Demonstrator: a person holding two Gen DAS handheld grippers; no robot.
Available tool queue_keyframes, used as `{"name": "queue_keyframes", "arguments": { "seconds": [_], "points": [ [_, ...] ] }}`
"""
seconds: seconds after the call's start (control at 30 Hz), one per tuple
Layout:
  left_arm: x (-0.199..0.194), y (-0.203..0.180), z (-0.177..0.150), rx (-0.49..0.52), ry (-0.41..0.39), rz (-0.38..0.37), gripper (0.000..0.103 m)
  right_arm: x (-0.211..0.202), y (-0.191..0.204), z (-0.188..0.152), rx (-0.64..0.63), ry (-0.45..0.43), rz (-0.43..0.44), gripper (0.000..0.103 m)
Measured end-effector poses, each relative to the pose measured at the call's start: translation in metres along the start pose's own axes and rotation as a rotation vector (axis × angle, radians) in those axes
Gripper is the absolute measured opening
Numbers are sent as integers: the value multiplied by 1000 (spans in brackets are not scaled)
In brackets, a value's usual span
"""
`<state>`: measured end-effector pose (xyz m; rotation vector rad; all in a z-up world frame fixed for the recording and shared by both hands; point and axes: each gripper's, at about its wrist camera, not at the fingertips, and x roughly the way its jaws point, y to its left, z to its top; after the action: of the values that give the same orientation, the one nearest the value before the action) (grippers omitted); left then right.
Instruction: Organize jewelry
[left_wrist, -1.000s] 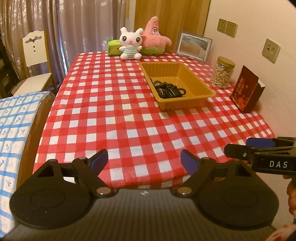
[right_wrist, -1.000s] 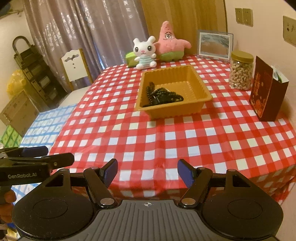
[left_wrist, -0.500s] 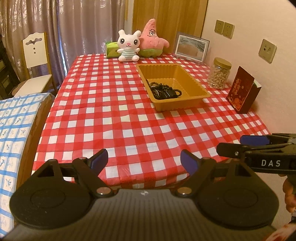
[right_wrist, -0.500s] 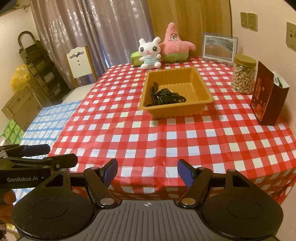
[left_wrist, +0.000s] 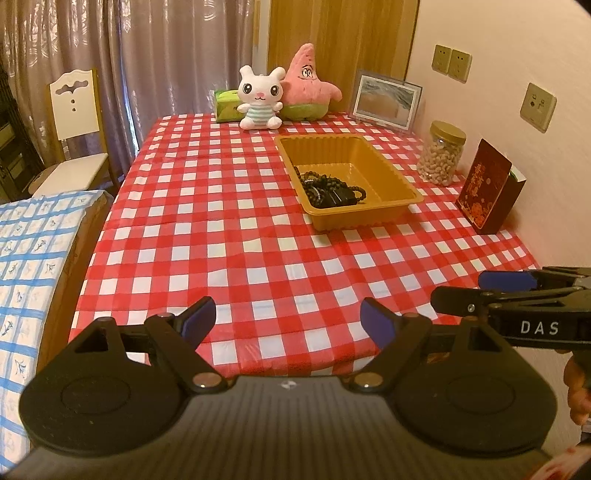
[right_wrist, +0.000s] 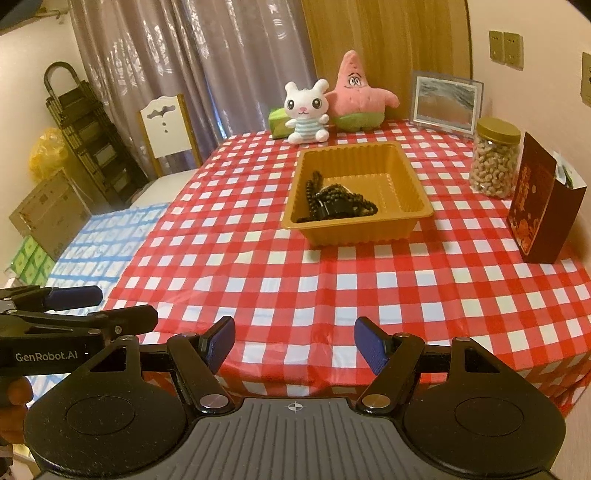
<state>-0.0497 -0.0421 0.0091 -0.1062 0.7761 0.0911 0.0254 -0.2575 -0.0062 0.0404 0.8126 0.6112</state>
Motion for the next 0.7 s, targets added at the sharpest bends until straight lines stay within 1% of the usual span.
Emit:
{"name": "queue_keyframes", "arguments": {
  "seconds": [0.7],
  "points": [
    [-1,-2,0,3,-1,-1,84,-1,0,-1,2,1,0,71]
  ]
}}
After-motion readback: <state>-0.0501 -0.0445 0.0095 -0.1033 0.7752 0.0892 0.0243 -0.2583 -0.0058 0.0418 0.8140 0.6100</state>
